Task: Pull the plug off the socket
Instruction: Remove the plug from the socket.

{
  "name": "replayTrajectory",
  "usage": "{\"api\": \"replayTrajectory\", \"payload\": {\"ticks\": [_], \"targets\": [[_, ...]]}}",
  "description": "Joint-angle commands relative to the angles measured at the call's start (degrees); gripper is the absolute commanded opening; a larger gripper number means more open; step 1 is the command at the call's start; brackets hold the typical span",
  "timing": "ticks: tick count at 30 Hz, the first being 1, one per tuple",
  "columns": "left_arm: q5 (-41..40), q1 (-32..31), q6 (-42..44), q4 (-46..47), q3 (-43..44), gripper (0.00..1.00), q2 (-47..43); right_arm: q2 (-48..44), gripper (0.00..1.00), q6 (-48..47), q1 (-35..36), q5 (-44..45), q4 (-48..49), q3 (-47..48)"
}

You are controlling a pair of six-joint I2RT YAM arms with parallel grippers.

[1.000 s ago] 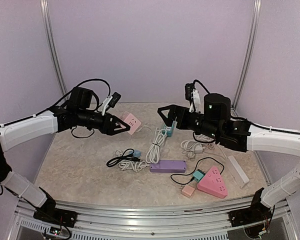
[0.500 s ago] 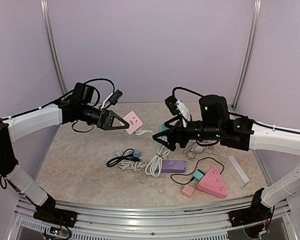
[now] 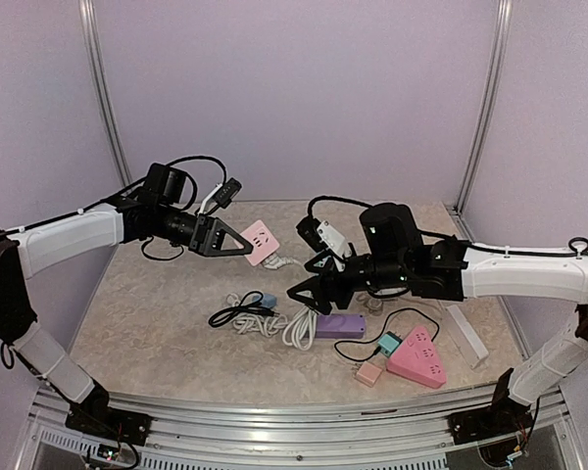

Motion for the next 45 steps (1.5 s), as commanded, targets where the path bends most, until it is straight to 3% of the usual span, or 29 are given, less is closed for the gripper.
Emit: {"api": "replayTrajectory", "payload": {"ticks": [1,10,18,22,30,37,45], "targets": [[5.6,0.1,1.6,1.7,3.1,0.18,-1.2,-0.3,0.78,-0.9,1.0,0.9,2.2,0.9],[6.9,-0.1,3.4,-1.2,4.1,0.18,-1.4,-1.6,0.73,-1.0,2.7,7.9,4.7,-1.3],[7.2,-0.7,4.3,-2.2,4.4,0.18,-1.3,-0.1,0.6,-2.9,3.3,11.9,5.0,-0.5],[7.3,-0.9,4.8,-2.9,4.7,0.17,-0.8,1.0,0.6,-5.8,3.4,15.5,4.6,0.1],[7.2,-1.3,5.0,-3.2,4.7,0.17,-0.5,2.3,0.51,-7.3,3.3,15.3,5.0,1.4],[7.1,-1.6,5.1,-3.3,4.7,0.16,-0.4,3.9,0.3,-6.9,3.3,14.5,5.1,2.5],[5.0,-1.7,5.3,-3.6,4.8,0.12,-0.9,3.7,0.0,-5.8,3.4,14.2,6.1,2.7]]}}
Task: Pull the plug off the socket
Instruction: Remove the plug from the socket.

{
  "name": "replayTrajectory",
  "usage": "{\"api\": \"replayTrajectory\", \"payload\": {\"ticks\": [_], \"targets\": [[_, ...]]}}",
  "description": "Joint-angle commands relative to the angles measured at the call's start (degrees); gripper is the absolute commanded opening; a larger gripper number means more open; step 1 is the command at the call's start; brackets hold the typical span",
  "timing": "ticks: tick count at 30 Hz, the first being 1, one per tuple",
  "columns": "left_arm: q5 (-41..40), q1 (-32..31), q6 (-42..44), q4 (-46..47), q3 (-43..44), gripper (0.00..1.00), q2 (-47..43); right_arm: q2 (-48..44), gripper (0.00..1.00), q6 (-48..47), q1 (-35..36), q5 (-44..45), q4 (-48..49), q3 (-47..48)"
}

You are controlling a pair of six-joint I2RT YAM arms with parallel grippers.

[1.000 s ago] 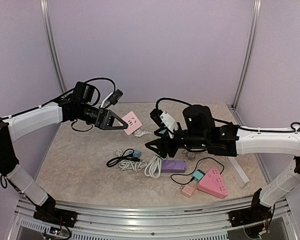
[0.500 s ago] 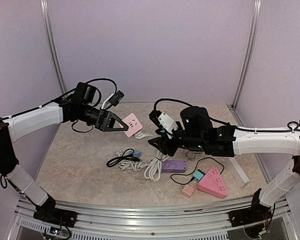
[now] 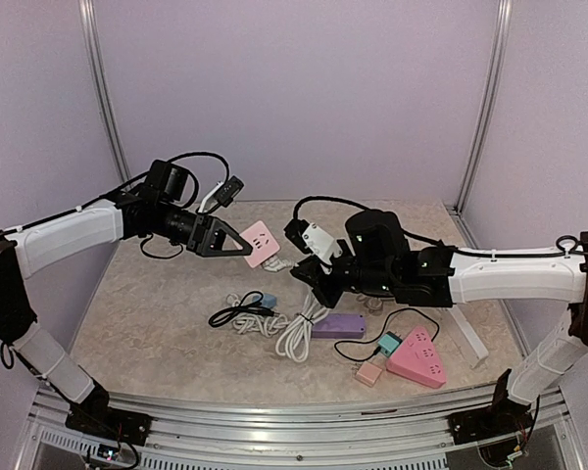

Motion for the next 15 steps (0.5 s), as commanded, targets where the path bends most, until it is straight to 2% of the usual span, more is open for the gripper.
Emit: {"api": "replayTrajectory", "payload": {"ticks": [1,5,15], "targets": [[1.5,-0.6,0.9,0.9,2.7,0.12,-0.9,0.2,0.0,1.5,0.6,-0.3,1.9,1.3],[-2.9,0.0,-1.0,2.9,1.8,0.12,-1.5,0.0,0.0,2.4,1.5,0.0,2.2,0.5],[-5.3,1.5,-4.0,6.8,0.1,0.11,-3.0,-1.4,0.0,7.1,3.5,1.2,5.0,-2.2]]}}
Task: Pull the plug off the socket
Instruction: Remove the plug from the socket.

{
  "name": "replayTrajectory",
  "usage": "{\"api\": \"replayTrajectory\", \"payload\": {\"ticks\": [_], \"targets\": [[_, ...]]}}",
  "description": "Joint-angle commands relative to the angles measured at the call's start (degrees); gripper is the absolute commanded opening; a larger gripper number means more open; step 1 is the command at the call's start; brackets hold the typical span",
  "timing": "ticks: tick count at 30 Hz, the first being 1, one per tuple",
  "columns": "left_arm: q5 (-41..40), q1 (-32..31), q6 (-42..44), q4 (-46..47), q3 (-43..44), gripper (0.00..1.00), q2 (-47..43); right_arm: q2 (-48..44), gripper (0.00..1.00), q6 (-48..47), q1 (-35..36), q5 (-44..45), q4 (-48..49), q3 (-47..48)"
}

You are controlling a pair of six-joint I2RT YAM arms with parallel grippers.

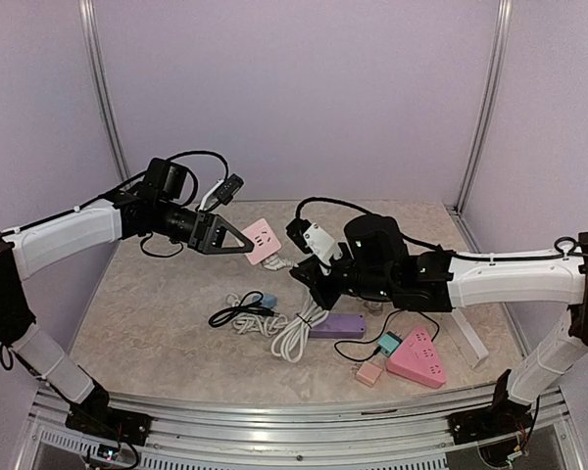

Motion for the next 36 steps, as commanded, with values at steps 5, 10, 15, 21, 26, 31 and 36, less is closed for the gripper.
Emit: {"api": "replayTrajectory", "payload": {"ticks": [5,10,15,21,26,31,36], "targets": [[-2.8,1.3,-0.6,5.1,0.0,0.11,-2.3,-2.4,0.0,3.4,1.9,0.8,3.8,-1.6],[-4.0,0.2,1.5,2.5,0.9,0.11,-1.8,-3.4,0.0,3.0,1.6,2.2,3.5,-0.8],[-10.3,-1.8,4.7,-2.0,2.3,0.11,-0.8,-4.9,0.0,2.1,0.9,2.7,3.3,-0.3],[-17.4,-2.5,5.2,-3.2,2.6,0.08,-0.4,-6.4,0.0,2.1,0.8,2.2,3.2,0.0],[-19.9,-2.7,5.2,-3.4,2.6,0.08,-0.4,-6.9,0.0,2.9,0.8,1.6,3.7,-0.6],[-16.9,-2.6,5.1,-2.1,2.1,0.09,-0.8,-6.8,0.0,3.4,0.8,3.3,4.9,-2.1],[-15.2,-1.3,2.3,2.7,-0.2,0.09,-2.7,-5.6,0.0,5.1,1.1,1.7,5.0,-2.4]]}}
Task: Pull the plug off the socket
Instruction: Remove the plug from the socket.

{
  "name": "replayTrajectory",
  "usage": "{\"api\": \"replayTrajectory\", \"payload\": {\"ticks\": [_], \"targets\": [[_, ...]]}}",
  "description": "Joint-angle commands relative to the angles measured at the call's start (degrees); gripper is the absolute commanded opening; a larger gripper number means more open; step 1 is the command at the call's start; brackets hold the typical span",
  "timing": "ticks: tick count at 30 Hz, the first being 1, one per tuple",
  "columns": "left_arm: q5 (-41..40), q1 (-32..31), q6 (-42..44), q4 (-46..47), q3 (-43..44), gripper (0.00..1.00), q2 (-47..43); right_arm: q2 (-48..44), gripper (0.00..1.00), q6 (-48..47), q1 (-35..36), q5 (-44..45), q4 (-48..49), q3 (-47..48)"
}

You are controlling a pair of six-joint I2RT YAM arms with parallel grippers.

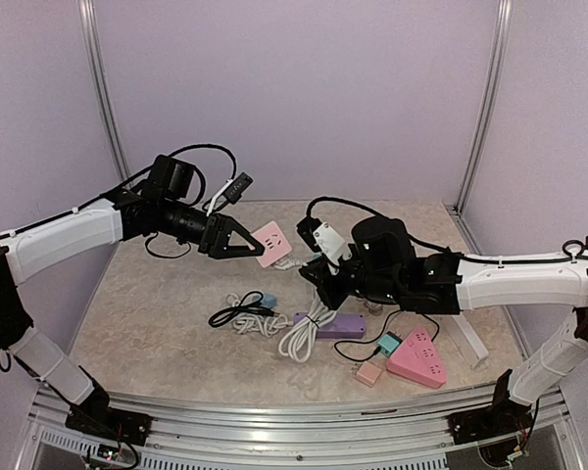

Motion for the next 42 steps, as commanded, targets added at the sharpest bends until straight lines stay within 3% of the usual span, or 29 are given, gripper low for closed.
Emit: {"api": "replayTrajectory", "payload": {"ticks": [1,14,21,26,32,37,42], "targets": [[-5.9,3.3,-2.2,4.4,-2.3,0.09,-2.5,-2.7,0.0,2.6,1.2,-1.9,6.0,-0.4],[-5.7,5.3,-3.2,5.4,-2.9,0.09,-3.8,-3.0,0.0,5.0,2.5,-0.5,6.9,-1.6],[4.0,2.2,3.7,-0.2,-0.4,0.09,-2.8,-5.0,0.0,5.7,-1.5,-7.1,7.6,-2.4],[1.4,-0.3,6.2,-3.8,0.9,0.09,-1.6,-5.9,0.0,5.7,-3.6,-8.6,6.5,-1.7],[-7.5,-2.0,7.9,-7.6,2.3,0.09,0.8,-7.6,0.0,5.3,-4.5,-8.6,6.3,-1.1],[-11.4,-1.6,6.2,-5.0,1.2,0.08,0.2,-7.8,0.0,5.7,-4.5,-10.5,6.1,-1.8],[-10.4,1.2,2.3,0.2,-1.0,0.08,-2.2,-5.5,0.0,7.9,-3.4,-12.7,6.2,-3.5]]}}
